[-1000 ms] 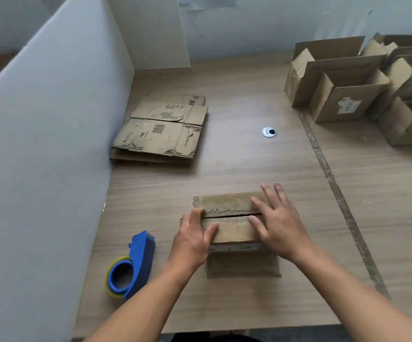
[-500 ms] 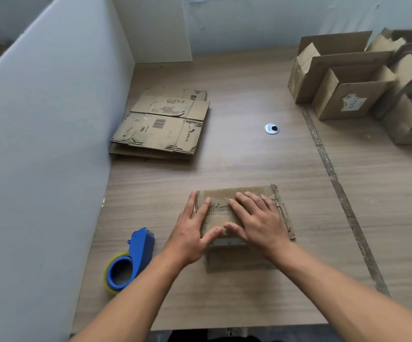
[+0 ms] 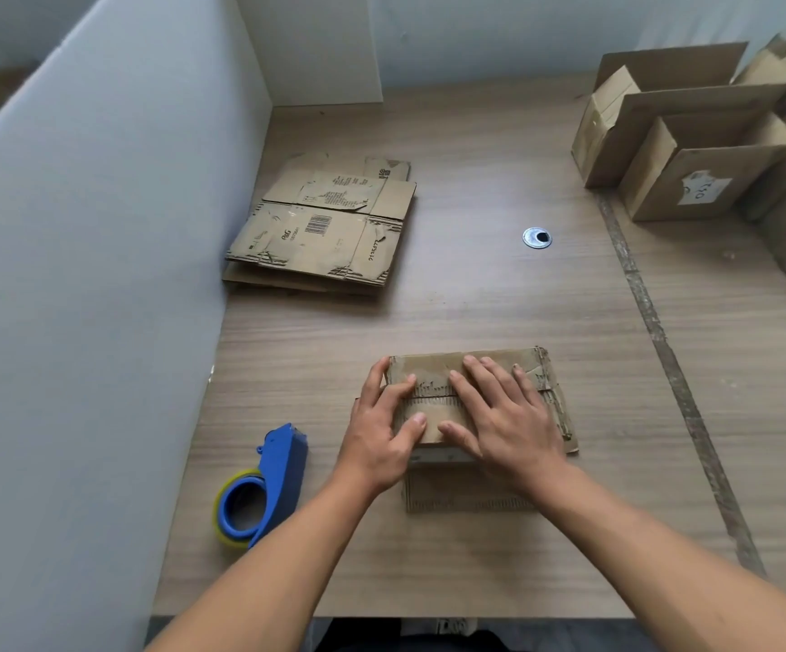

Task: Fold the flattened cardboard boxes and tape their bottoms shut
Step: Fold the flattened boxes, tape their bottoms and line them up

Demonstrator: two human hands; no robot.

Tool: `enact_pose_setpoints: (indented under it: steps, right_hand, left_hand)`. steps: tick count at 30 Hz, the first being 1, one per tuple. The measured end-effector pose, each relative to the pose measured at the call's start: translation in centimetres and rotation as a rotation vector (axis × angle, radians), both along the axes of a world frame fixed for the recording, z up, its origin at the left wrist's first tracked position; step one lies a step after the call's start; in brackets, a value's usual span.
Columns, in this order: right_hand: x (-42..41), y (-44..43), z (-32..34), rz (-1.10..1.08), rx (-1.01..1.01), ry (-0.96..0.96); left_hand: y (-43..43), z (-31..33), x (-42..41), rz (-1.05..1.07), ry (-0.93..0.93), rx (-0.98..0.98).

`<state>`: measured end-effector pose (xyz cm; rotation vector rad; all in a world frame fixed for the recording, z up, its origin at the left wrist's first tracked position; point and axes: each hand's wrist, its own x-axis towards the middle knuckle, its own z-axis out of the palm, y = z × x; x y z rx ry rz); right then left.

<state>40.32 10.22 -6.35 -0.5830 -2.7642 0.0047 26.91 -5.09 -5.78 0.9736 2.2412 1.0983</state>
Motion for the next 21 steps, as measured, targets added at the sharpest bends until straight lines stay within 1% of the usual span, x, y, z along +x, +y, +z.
enact_pose_setpoints:
  steps: [4,7,9,11,12,14,15,16,17,18,21]
  right_hand:
    - [-0.1,0.4,-0.5,0.016,0.066,0.049]
    - [0.0,0.5,-0.7,0.019,0.04,0.05]
    - [0.0,0.4,-0.7,0.013,0.022,0.05]
    - [0.0,0.4,-0.7,0.009,0.002,0.048]
    - [0.0,0.4,-0.7,0.008,-0.01,0.047]
    - [0.0,0.3,-0.5,0.004,-0.041,0.039]
    - [0.0,0.3,-0.3,0.0,-0.057,0.031]
    - [0.0,0.2,-0.2,-0.003,-0.072,0.021]
    - [0.1,0.2,0.0,-0.005,-0.088,0.009]
    - [0.1,0.2,0.1,-0.004,-0.106,-0.003]
    - [0.1,0.2,0.5,-0.005,-0.145,-0.03]
  left_hand:
    - [-0.3,1.2,-1.2,0.002,-0.004,0.011]
    - [-1.9,2.5,-2.5,-0.002,0.097,-0.011]
    - [-4.4,2.7,-3.5,0.024,0.269,-0.113]
    - [-7.0,2.8,-4.4,0.066,0.459,-0.315]
    - [-8.2,2.9,-4.5,0.095,0.511,-0.442]
    - [-10.2,2.8,-4.2,0.112,0.512,-0.733]
    - [-11.1,2.5,-4.0,0.098,0.475,-0.872]
    - [-11.9,1.9,-3.8,0.083,0.425,-0.971]
    - [-12.6,1.2,-3.5,0.079,0.373,-1.016]
    - [-13.1,0.3,-3.2,0.085,0.329,-1.019]
    - [-13.5,-1.9,-1.9,0.164,0.284,-0.911]
